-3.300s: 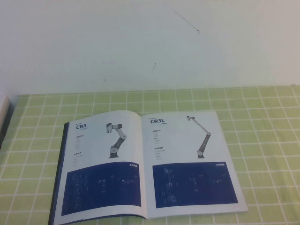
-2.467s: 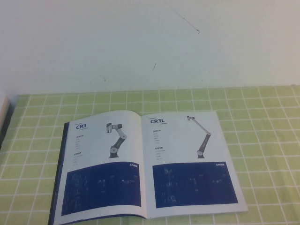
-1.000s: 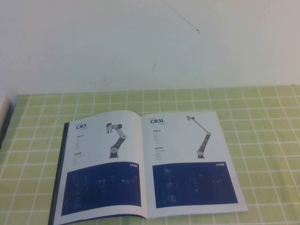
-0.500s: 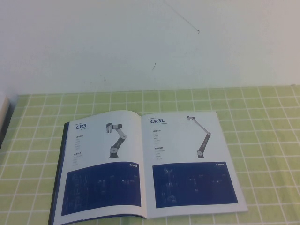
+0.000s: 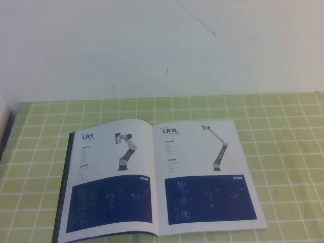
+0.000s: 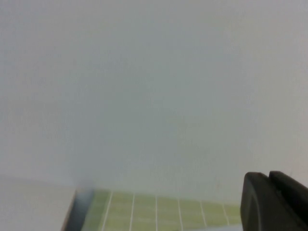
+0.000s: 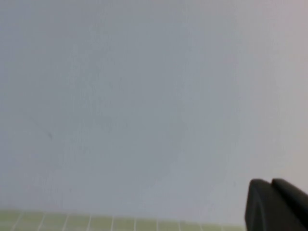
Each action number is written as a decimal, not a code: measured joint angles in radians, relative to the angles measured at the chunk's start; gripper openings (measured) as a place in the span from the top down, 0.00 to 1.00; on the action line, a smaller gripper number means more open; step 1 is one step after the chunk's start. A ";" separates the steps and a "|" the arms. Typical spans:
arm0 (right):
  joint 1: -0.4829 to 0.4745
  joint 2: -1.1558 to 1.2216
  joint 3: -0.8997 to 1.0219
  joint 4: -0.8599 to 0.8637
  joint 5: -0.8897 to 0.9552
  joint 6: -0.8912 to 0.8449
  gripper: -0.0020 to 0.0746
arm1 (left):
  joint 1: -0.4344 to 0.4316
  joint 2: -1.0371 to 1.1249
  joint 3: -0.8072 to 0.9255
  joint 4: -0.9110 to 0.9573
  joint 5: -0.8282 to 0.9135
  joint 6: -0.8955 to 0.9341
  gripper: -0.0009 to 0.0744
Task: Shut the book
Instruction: 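Close the open booklet and leave it lying on the table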
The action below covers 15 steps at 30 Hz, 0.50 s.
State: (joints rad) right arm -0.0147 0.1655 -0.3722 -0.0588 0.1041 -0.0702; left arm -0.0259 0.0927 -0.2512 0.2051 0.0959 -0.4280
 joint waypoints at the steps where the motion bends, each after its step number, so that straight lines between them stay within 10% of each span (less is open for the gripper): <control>1: 0.000 0.049 -0.033 0.000 0.059 0.000 0.98 | 0.000 0.039 -0.037 -0.016 0.052 -0.004 0.99; 15: 0.000 0.524 -0.198 0.300 0.404 -0.271 0.98 | 0.000 0.658 -0.296 -0.690 0.555 0.591 0.99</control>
State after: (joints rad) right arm -0.0147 0.6898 -0.5698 0.2412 0.5080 -0.3408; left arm -0.0259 0.7508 -0.5469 -0.4850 0.6512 0.1625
